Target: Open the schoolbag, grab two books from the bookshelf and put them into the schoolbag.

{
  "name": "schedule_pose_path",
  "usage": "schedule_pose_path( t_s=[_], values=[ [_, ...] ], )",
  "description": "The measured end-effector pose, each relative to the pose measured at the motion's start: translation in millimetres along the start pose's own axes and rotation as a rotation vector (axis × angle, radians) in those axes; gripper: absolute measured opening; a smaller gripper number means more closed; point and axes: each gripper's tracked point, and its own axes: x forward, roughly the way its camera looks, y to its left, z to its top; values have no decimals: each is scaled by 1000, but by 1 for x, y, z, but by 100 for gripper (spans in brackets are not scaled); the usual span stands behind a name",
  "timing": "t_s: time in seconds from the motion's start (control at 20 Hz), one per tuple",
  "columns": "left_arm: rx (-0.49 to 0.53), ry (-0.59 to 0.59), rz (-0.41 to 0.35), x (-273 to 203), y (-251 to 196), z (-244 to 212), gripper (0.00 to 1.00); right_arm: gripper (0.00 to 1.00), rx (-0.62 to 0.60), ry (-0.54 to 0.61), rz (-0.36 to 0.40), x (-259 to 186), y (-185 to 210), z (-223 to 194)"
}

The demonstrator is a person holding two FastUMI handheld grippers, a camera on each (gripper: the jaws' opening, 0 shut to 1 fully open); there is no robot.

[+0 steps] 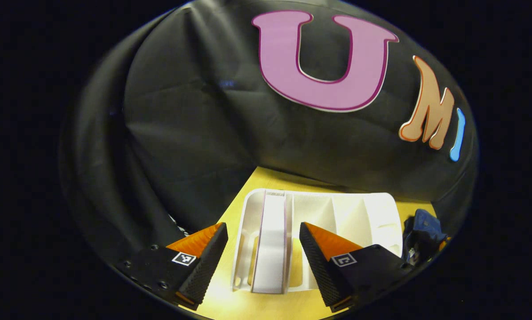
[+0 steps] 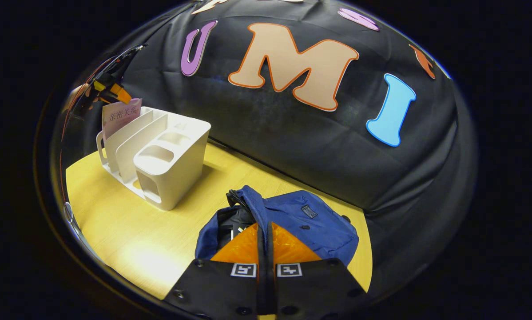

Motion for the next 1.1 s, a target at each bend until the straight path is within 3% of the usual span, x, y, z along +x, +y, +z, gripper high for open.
schedule_pose_path(
  t_s=[0.2, 0.3, 0.6, 0.65, 0.7, 0.9, 1.1],
  values=[
    [59, 95, -10, 10, 0, -15, 94, 3, -17, 13, -5, -1, 1, -4],
    [78, 149, -21, 13, 4, -20, 87, 3, -17, 12, -7, -1, 1, -5],
    [67, 243, -11, 15, 2, -40, 62, 2, -23, 15, -3, -2, 1, -7],
    [61, 239, -2, 19, 3, -40, 45, 3, -23, 16, -2, -2, 2, -7],
    [56, 247, 1, 18, 4, -41, 39, 2, -23, 16, -1, -1, 2, -7],
    [27, 221, 17, 6, 5, -36, 37, 3, -26, 14, 6, -1, 2, -7],
    [21, 122, 18, -17, 2, -12, 35, 3, -26, 9, 15, -2, 3, -7]
  ],
)
